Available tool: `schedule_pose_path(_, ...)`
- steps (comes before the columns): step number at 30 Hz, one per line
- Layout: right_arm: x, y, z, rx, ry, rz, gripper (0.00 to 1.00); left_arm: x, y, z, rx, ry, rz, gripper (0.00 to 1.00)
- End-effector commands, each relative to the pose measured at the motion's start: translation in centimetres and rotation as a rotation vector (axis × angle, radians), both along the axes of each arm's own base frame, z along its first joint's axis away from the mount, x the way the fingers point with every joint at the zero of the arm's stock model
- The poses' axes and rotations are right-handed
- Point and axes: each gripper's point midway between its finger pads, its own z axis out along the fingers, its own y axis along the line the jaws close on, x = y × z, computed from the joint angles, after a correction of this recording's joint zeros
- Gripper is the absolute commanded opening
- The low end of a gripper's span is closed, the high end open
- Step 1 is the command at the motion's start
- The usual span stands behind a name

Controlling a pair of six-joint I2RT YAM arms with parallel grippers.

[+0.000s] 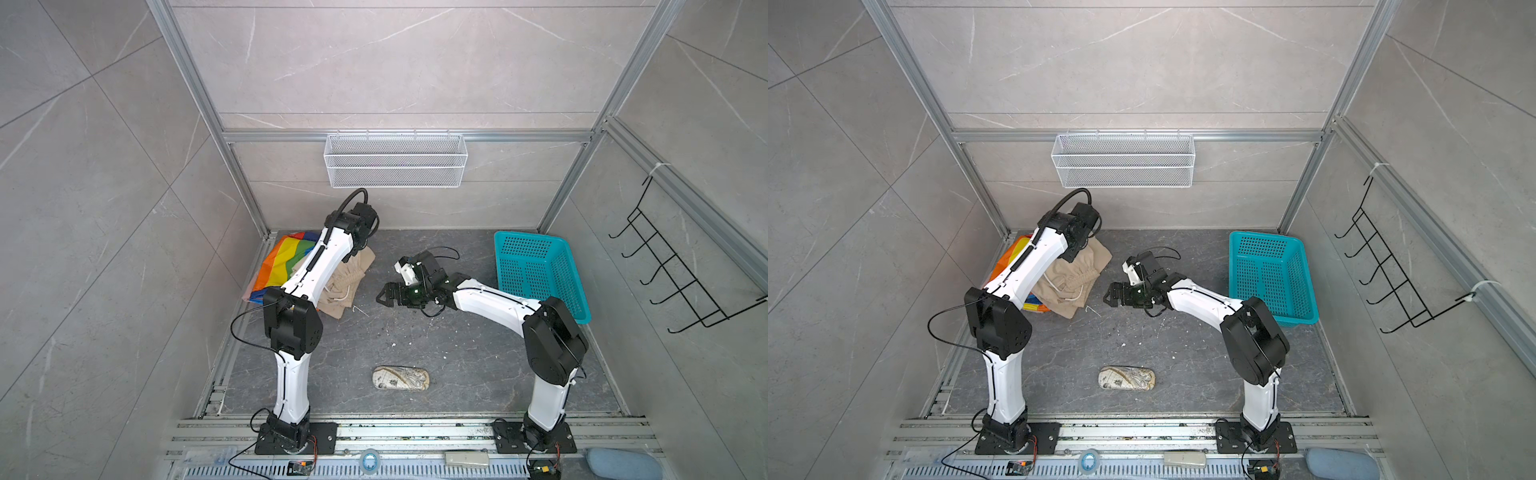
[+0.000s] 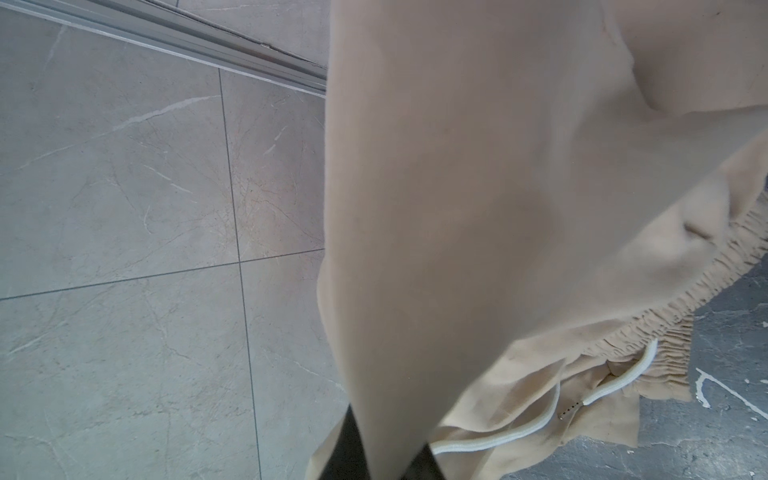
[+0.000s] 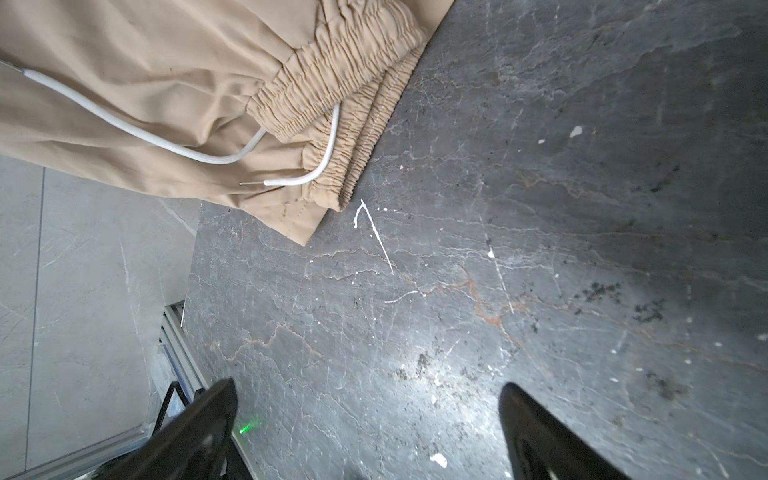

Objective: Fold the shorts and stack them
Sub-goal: 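Carry the beige shorts onto the rainbow stack with the left gripper while the right withdraws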

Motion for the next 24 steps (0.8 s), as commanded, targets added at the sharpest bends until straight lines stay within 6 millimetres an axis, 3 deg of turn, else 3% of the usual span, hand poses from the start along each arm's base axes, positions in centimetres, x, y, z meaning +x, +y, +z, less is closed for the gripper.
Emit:
schedule_pose_path(1, 0.3, 0.8, 0.6, 0.017, -0.002, 0.001, 0.99, -0.7, 1.2, 5.0, -0.043, -0.127, 0.031, 0.00)
schedule_pose_path(10, 0.4, 0.9, 0.4, 0.020, -0.001, -0.001, 0.99, -1.4, 0.8, 8.5, -0.137, -0.192, -0.032, 0.00)
schedule_pose_path(18, 0.5, 1.1, 0.3, 0.025, 0.003, 0.001, 0.99, -2.3, 1.9, 9.5, -0.240, -0.197, -0.032, 0.00)
schedule_pose_path(20, 0.6, 1.2, 0.3, 0.027, 0.004, 0.001, 0.99, -2.3, 2.8, 9.6, -0.266, -0.201, -0.028, 0.00)
schedule_pose_path(24, 0.6, 1.5, 0.5, 0.046, 0.014, 0.000, 1.00, -1.8, 6.3, 8.9, -0.289, -0.194, 0.013, 0.00)
